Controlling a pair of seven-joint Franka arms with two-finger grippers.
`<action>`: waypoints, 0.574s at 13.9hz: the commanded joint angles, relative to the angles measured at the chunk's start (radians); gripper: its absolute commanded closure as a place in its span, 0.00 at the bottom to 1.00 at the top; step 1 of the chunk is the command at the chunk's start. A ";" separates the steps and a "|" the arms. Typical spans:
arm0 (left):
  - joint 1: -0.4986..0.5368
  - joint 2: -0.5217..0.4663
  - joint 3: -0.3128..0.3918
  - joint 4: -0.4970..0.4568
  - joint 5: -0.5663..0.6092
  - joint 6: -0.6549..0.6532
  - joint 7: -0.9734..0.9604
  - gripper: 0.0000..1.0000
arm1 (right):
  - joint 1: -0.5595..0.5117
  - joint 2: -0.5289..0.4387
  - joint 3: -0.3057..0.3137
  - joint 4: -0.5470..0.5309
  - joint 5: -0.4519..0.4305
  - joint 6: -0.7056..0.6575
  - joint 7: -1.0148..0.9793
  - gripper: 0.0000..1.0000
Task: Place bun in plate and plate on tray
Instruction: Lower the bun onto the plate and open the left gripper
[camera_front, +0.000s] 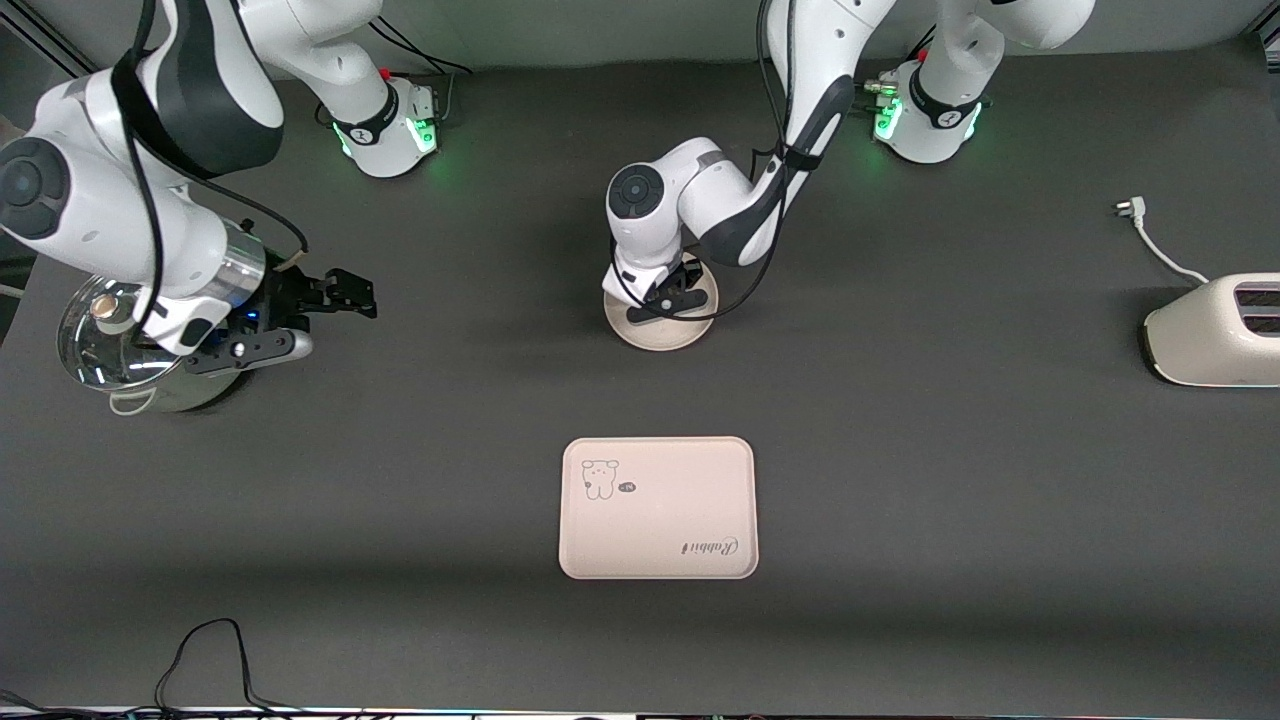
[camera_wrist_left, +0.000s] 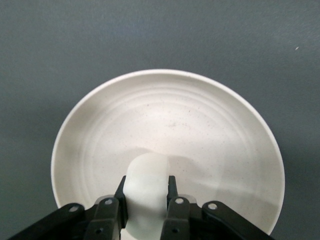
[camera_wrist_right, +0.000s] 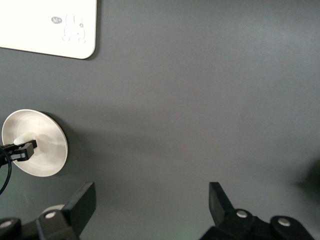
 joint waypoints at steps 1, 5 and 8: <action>-0.020 0.006 0.013 0.017 0.019 -0.003 -0.049 0.01 | 0.010 -0.005 -0.005 -0.014 0.017 0.007 0.021 0.00; -0.017 0.005 0.011 0.019 0.019 -0.005 -0.050 0.00 | 0.021 -0.001 -0.005 -0.016 0.017 0.010 0.024 0.00; 0.005 -0.030 0.016 0.022 0.016 -0.034 -0.052 0.00 | 0.051 -0.001 -0.005 -0.023 0.017 0.029 0.090 0.00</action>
